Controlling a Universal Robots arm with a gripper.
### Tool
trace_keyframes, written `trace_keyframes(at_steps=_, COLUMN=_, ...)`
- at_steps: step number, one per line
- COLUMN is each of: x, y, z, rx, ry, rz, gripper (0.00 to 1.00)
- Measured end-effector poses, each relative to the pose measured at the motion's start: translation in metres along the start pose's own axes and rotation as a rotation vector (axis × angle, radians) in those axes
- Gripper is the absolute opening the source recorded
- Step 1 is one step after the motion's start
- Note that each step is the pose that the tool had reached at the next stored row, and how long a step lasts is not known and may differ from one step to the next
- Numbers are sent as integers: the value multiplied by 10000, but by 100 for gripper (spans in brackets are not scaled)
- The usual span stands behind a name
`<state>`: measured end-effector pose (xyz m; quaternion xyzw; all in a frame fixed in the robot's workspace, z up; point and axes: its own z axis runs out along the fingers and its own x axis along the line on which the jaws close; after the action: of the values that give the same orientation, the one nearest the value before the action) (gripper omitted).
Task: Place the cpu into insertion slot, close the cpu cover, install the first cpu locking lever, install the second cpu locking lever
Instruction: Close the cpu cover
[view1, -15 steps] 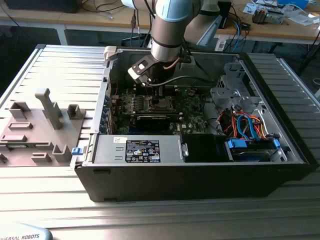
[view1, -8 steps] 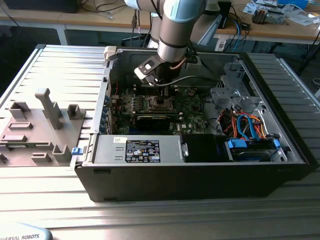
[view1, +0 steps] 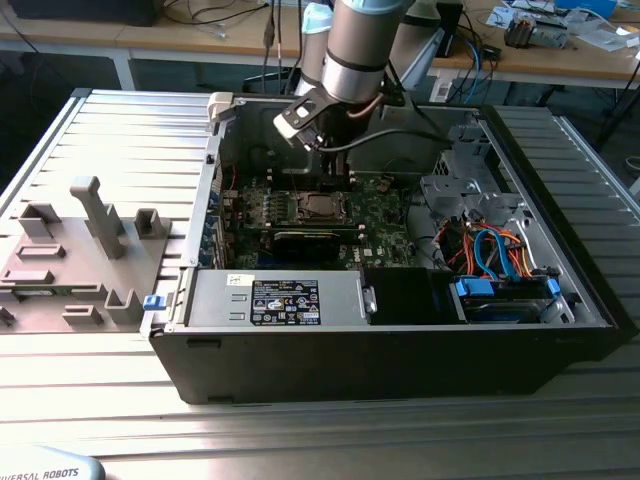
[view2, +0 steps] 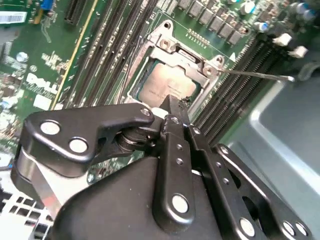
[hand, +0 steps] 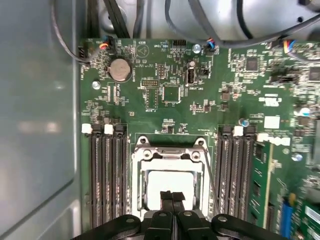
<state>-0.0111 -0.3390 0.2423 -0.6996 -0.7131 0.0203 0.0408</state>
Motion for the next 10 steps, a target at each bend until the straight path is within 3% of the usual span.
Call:
trace_keyframes(at_steps=3, x=3, y=-9, z=-102, rx=-1, ry=1, rz=-1, gripper=11)
trace_keyframes(at_steps=4, x=5, y=-14, z=-163, rx=0, ry=0, rz=0, gripper=11)
trace_keyframes(at_steps=8, x=5, y=-15, z=-174, rx=2, ry=-10, rz=0, gripper=11)
trace_keyframes(at_steps=10, x=6, y=-15, z=-173, rx=-193, ry=-16, rz=-5, gripper=11)
